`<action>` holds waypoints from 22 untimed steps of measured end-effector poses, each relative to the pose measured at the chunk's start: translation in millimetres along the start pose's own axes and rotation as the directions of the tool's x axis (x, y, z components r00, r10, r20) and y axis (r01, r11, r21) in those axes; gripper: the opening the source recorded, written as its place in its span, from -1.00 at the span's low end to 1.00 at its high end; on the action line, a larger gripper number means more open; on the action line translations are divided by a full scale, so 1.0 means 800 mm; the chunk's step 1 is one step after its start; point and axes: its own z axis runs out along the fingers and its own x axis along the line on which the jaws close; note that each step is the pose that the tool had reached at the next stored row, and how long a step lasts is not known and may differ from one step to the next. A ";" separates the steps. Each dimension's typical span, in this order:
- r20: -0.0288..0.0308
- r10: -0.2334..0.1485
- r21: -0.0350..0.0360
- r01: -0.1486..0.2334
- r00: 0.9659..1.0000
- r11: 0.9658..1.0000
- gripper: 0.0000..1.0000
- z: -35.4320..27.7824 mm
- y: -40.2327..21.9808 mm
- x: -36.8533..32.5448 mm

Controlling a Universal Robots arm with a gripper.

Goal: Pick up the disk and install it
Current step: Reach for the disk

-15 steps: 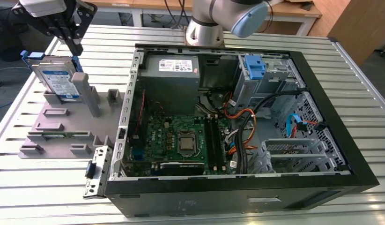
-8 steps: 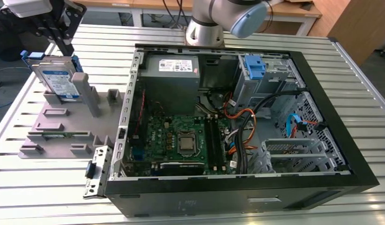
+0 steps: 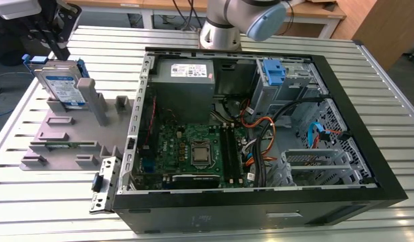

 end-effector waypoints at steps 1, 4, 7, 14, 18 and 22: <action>0.000 0.000 0.000 0.000 1.000 1.000 -0.79 0.0008 0.0003 0.0020; 0.000 0.002 0.000 -0.002 1.000 1.000 -0.79 0.0036 0.0014 0.0091; 0.000 0.002 0.000 -0.002 1.000 1.000 -0.79 0.0036 0.0013 0.0095; -0.068 0.006 0.006 -0.005 0.998 1.000 -0.79 0.0055 0.0013 0.0094; -0.074 0.006 0.007 -0.005 0.997 1.000 -0.79 0.0057 0.0013 0.0095; -0.075 0.006 0.007 -0.005 0.997 1.000 -0.79 0.0063 0.0038 0.0098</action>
